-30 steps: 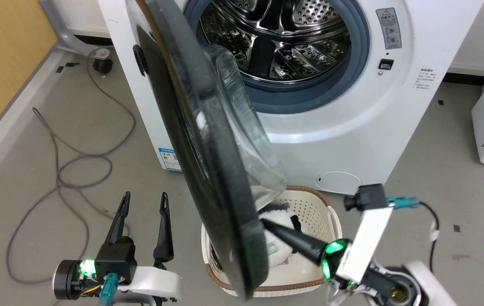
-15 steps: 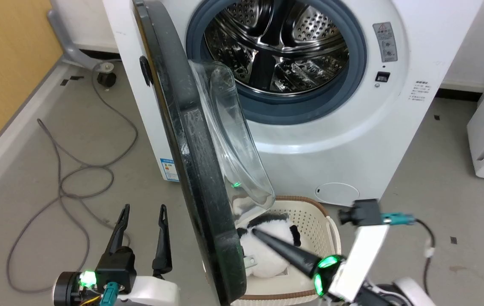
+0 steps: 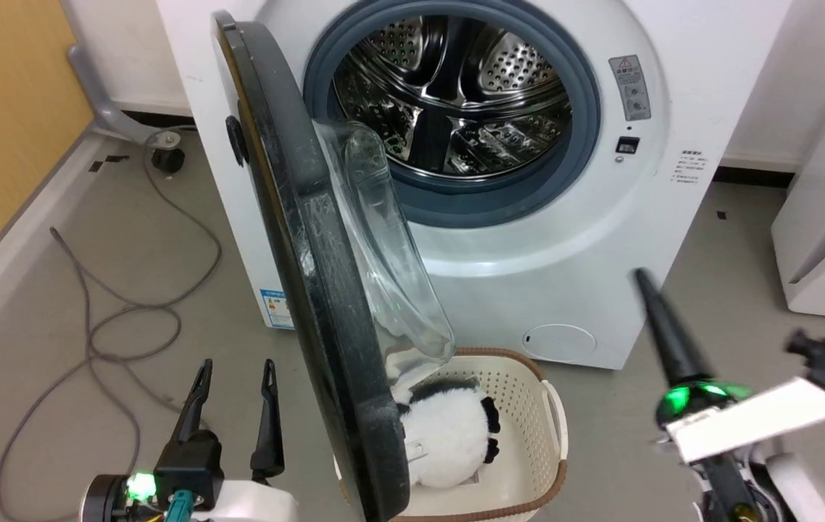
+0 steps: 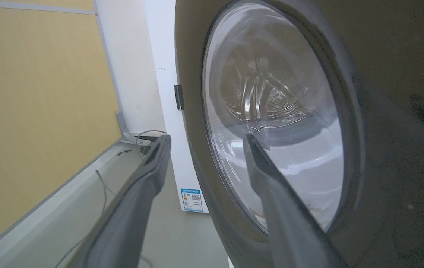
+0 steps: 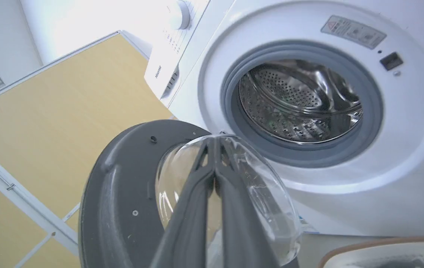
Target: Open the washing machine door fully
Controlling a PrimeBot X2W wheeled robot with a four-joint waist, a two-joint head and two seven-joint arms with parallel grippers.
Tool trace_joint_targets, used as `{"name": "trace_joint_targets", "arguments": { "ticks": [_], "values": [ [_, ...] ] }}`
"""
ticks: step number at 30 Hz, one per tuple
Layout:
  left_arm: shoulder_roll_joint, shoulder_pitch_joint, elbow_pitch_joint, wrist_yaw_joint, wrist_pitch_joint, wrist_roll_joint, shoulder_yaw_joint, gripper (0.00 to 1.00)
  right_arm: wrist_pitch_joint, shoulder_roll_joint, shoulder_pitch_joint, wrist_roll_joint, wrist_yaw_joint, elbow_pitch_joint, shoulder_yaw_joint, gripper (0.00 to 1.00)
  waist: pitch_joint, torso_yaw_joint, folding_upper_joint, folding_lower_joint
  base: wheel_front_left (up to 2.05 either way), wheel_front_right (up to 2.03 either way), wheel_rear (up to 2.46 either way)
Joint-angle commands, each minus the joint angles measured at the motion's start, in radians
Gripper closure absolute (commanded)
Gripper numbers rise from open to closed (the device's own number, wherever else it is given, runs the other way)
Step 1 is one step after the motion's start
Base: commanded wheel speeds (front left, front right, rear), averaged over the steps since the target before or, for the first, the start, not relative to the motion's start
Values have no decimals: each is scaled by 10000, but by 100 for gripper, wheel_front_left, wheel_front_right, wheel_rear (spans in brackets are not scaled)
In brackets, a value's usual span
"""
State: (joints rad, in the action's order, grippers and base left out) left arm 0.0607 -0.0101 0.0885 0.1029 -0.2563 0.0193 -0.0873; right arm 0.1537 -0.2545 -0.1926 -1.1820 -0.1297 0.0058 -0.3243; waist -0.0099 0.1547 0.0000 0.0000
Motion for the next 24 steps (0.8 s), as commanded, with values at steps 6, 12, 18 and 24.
{"name": "trace_joint_targets", "arguments": {
  "ticks": [6,12,18,24],
  "values": [
    [87,-302,-40,39,-55,-52,87,0,1063,-319,20,2860,-10,495,1091,100,-123,-219,0,0,0,0,0],
    [94,-367,-92,82,-55,-28,203,0,1077,751,605,7622,-10,-605,3277,100,-132,-429,0,0,0,0,0],
    [86,-371,-110,74,-55,-26,243,0,1079,1297,1464,10749,-10,-1141,3758,100,-115,-578,0,0,0,0,0],
    [79,-371,-133,58,-55,-33,263,0,1080,1747,2239,11290,-10,-787,4136,100,-89,-655,0,0,0,0,0]
  ]
}}
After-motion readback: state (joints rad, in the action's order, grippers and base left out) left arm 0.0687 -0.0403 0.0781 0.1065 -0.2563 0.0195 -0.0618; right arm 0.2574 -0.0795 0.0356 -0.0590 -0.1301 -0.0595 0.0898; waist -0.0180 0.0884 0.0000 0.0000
